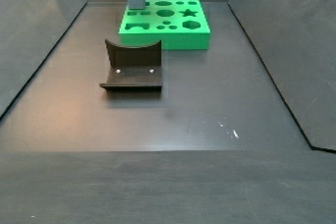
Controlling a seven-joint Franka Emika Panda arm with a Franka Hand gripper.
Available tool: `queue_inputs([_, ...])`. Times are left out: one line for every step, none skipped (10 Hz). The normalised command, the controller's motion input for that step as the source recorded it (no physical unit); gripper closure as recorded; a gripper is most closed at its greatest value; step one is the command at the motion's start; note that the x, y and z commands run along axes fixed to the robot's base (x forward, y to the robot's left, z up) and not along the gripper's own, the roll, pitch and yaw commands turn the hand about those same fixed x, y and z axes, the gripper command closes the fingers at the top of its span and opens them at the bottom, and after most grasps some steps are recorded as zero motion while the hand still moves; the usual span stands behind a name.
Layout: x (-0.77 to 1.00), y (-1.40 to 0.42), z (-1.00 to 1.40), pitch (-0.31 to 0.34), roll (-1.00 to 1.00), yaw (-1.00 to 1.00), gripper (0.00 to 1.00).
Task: Insert the rectangle object.
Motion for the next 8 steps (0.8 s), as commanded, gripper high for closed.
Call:
queue_inputs([-0.17,-0.30,-0.11,-0.149,-0.09,0.07,1.00])
queue_inputs([-0.36,-0.40,-0.07,-0.163,0.00,0.24,1.00])
queue_inputs([-0.48,-0.38,-0.05,-0.186,0.00,0.35,1.00])
queue_inputs([-0.37,-0.28,-0.09,-0.146,-0.03,0.39,1.00])
queue_inputs([0.00,-0.06,-0.26,-0.006,0.00,0.18,1.00])
queue_inputs([0.13,0.00,-0.33,0.040,0.02,0.03,1.00])
queue_inputs([0.14,0.00,-0.34,0.069,0.00,-0.03,1.00])
queue_inputs([0.04,0.03,-0.32,0.023,0.00,-0.13,1.00])
